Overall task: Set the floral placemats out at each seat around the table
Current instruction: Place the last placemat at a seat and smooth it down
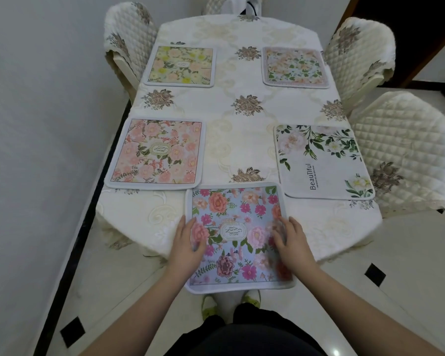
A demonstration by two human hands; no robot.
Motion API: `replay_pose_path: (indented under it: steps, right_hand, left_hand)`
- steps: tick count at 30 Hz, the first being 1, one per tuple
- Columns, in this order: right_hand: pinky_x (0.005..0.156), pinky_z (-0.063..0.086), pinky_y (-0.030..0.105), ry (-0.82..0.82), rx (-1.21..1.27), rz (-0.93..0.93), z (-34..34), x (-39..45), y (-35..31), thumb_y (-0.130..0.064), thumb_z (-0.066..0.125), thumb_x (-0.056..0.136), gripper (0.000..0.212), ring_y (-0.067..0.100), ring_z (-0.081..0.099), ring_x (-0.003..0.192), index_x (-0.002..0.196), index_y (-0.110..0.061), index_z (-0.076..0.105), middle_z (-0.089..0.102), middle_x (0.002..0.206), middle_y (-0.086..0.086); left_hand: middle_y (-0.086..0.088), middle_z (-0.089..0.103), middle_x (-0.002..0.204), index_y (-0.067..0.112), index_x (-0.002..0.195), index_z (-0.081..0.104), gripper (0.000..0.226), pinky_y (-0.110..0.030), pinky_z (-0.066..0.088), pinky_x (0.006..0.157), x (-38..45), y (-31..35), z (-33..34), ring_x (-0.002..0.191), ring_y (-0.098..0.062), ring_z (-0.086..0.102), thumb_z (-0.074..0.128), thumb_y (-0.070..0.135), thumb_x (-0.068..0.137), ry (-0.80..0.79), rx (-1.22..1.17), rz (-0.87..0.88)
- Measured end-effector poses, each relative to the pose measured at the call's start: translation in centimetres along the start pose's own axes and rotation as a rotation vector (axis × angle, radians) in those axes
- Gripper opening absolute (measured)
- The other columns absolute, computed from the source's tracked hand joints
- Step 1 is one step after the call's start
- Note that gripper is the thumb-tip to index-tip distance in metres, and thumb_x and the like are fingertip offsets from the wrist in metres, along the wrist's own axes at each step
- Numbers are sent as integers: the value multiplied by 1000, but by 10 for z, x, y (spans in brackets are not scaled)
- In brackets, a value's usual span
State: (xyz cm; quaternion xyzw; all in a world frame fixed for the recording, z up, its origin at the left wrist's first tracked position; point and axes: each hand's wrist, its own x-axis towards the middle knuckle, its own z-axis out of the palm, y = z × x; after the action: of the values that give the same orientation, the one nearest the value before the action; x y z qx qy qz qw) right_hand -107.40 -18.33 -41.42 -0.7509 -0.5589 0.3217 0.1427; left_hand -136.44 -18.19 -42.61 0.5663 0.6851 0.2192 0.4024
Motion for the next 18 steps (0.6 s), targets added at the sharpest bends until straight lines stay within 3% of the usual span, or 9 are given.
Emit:
replay_pose_path:
  steps: [1, 3, 5, 8, 10, 12, 14, 18]
  right_hand:
    - [115, 30, 40, 32, 77, 23, -1, -1, -1, -32, 50, 100, 49, 28, 36, 140, 146, -19, 40, 34, 153, 11]
    - [107, 43, 43, 81, 229, 111, -4, -3, -3, -34, 56, 98, 54, 26, 48, 129, 146, -18, 38, 45, 144, 7]
    - [90, 52, 40, 93, 350, 223, -9, -6, -5, -36, 61, 96, 62, 24, 59, 113, 149, -20, 34, 53, 136, 5]
    - [69, 51, 28, 61, 396, 278, -13, -14, -1, -38, 63, 94, 59, 14, 67, 87, 146, -24, 40, 66, 113, -1]
    - [68, 54, 28, 38, 382, 257, -11, -21, 4, -38, 62, 94, 53, 10, 68, 83, 142, -28, 43, 69, 106, -5]
    - [81, 57, 37, 13, 384, 215, -7, -31, 9, -42, 60, 95, 56, 13, 68, 94, 145, -34, 36, 67, 116, -7]
    - [87, 55, 38, 14, 387, 161, -2, -44, 14, -44, 59, 95, 60, 9, 65, 102, 147, -40, 30, 62, 121, -16]
    - [70, 48, 11, 98, 396, 131, 2, -66, 17, -44, 58, 95, 59, -17, 59, 90, 142, -54, 23, 56, 110, -36]
  left_hand:
    - [6, 15, 165, 27, 152, 33, 59, -11, 27, 107, -1, 1, -4, 147, -11, 23, 58, 32, 99, 8, -56, -4]
    - [8, 36, 156, 28, 150, 34, 58, -22, 36, 110, -1, 0, -11, 141, -11, 36, 60, 29, 98, 11, -191, -39]
    - [18, 50, 139, 35, 147, 34, 59, -24, 51, 91, -1, 2, -17, 123, -4, 55, 64, 28, 96, -12, -384, -110]
    - [11, 57, 128, 28, 149, 34, 63, -16, 54, 67, 0, 5, -22, 103, -1, 63, 67, 24, 95, -43, -558, -224]
    - [16, 63, 115, 32, 142, 42, 54, -13, 54, 60, -1, 5, -22, 92, 6, 66, 67, 23, 95, -77, -539, -207]
    - [23, 63, 112, 41, 137, 43, 49, -9, 52, 62, -4, 7, -20, 98, 7, 64, 66, 26, 96, -103, -462, -134]
    - [32, 56, 119, 45, 145, 34, 59, -6, 49, 69, -7, 9, -20, 104, 10, 58, 64, 26, 97, -139, -369, -59]
    - [45, 38, 118, 45, 155, 15, 74, 0, 40, 64, -11, 13, -15, 102, 3, 53, 59, 26, 99, -206, -221, -5]
